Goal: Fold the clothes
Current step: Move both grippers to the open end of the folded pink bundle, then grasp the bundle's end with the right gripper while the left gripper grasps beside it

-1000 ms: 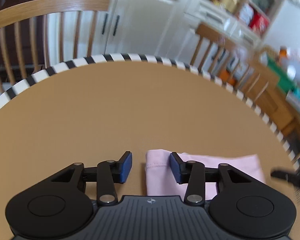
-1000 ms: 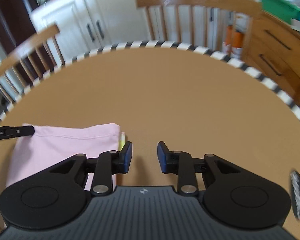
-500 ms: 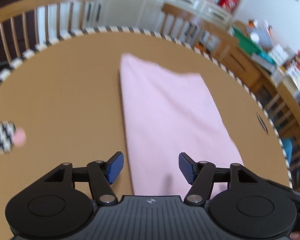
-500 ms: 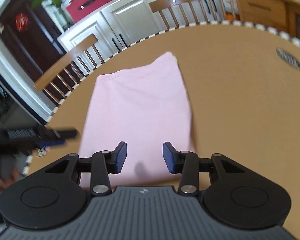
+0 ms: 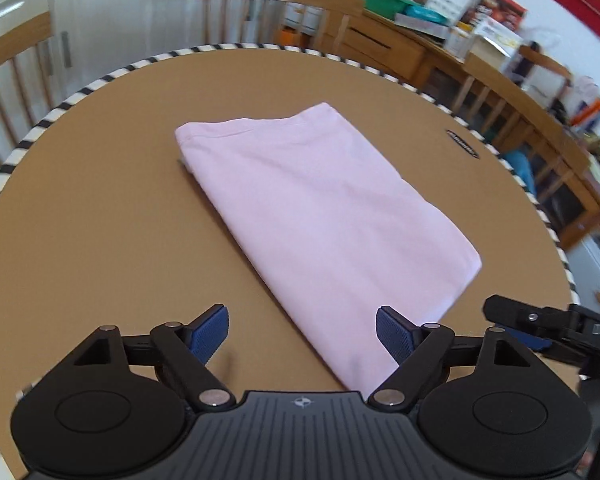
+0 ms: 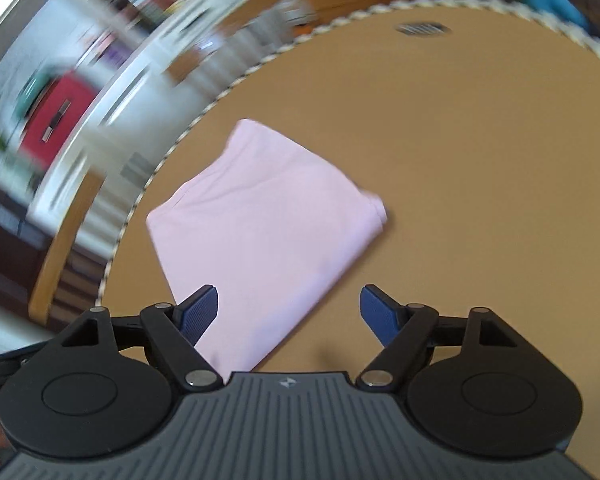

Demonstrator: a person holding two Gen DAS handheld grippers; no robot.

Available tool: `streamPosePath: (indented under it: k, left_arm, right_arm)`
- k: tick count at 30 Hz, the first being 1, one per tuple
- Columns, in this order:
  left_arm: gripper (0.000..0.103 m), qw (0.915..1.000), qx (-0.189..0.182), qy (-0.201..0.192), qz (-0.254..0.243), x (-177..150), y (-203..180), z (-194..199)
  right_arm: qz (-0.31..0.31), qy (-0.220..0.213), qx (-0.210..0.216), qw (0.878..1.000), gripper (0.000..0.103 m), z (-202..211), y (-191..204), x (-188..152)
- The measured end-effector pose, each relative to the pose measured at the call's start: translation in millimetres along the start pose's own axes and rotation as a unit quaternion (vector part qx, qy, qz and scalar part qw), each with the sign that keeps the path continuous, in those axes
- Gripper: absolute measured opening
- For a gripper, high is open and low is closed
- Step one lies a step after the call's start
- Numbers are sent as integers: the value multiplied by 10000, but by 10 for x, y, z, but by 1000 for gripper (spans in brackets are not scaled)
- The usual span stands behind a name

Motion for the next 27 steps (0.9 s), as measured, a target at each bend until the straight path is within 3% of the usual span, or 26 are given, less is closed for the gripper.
streamPosePath:
  k: [2,6,11,18,22,27]
  left_arm:
    - [83,9995,-110,169,-223,123,108,-37]
    - [83,9963,-498,362,-608,429,263,-166]
    - [74,9916,-803,503,-885,953,410,-415]
    - [74,9823,-1114,758,-1299,1881,494,-809]
    - [74,9684,-1522,1145,-1611,2416,449,-1308]
    - [66,9379,-1772,1973,-2234,2756,335,-2057]
  right_arm:
    - [-580,-71,-183,9981,76,-35,-24,-163]
    - [-1401,-223,-35,9899,69,-177,-104,-328]
    - [-1763,-625,17,9823,63,-343,-177,-276]
    - [-2091,-870,-81,9740,64,-485,-176,-230]
    - [-2153,-1103,-221,9701,67,-510,-107,-279]
    - [-2341,-1444,-513,9601,67,-586,-26,-304]
Point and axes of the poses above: each gripper's, at about its wrist camera, not at the fingertips, and z roughly against the way its jaws point, y to its left, x to its top, the point moved 1 cm from there along -z, roughly the way its jaws point, and after that the axes turned 11 degrees about z, right-handed, at the moved point
